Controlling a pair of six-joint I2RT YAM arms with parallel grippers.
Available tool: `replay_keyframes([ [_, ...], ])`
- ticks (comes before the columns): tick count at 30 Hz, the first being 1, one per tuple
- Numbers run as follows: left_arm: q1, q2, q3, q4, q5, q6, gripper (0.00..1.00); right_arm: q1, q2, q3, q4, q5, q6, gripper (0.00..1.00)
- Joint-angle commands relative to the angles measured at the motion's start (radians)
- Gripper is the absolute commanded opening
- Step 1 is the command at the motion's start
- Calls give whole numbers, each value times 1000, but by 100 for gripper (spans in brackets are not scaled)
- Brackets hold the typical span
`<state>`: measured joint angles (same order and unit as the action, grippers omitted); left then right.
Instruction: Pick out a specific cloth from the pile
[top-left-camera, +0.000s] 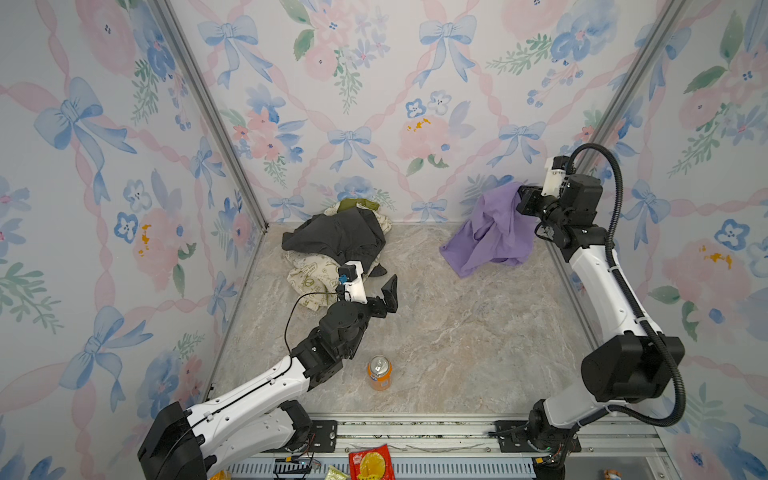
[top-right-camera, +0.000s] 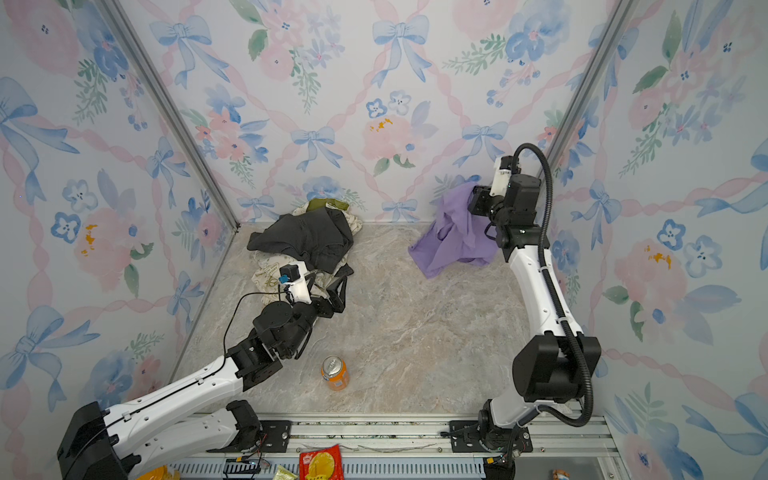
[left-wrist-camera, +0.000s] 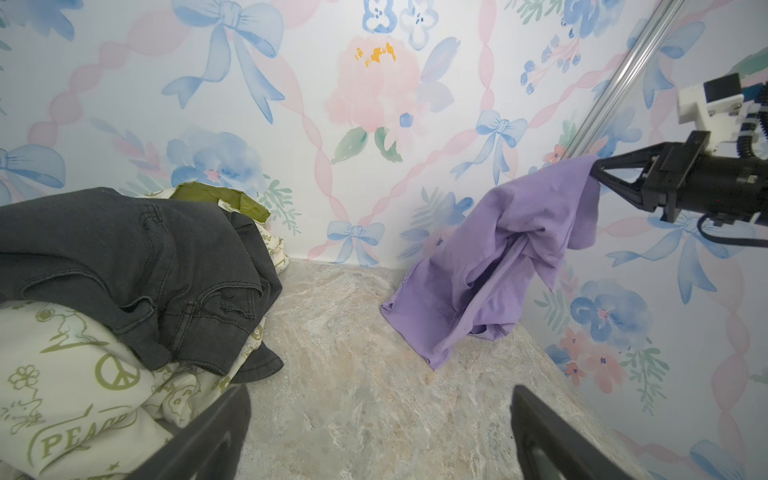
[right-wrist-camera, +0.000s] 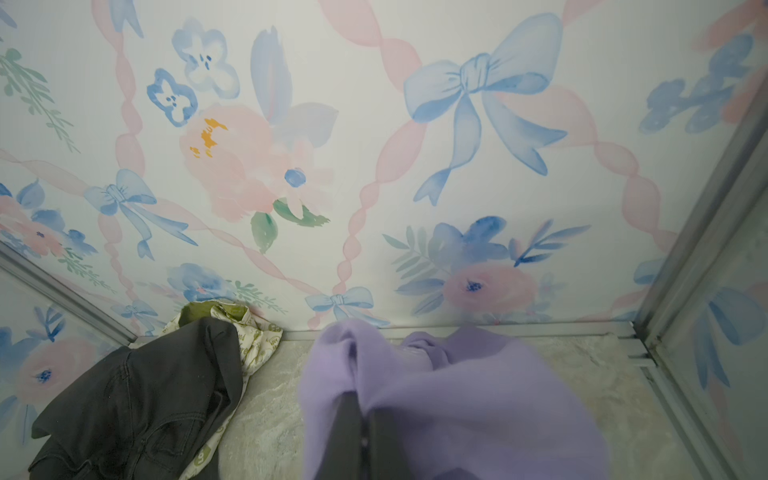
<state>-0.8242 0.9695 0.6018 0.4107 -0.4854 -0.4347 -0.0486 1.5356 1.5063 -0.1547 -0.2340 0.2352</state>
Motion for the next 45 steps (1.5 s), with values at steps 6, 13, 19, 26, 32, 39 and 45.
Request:
replay_keyframes([
  [6, 3, -7, -37, 40, -39, -15, 98, -59, -238, -495, -137, 182, -16, 9],
  [13, 3, 7, -50, 48, -65, -16, 98, -56, -403, -710, -222, 205, 43, 55],
  [19, 3, -5, -59, 52, -95, 18, 98, -29, -538, -698, -162, 206, 68, 82],
  [26, 4, -11, -69, 61, -135, 41, 98, 78, -298, -545, -145, 212, 13, 73],
  [32, 4, -27, -81, 63, -163, 57, 98, 133, -22, -407, -235, 254, -31, 44],
  [39, 7, -48, -106, 63, -228, 75, 98, 124, 178, -340, -325, 281, -58, 31],
  [45, 15, -48, -119, 62, -258, 98, 98, 116, 290, -327, -390, 258, -74, 29],
])
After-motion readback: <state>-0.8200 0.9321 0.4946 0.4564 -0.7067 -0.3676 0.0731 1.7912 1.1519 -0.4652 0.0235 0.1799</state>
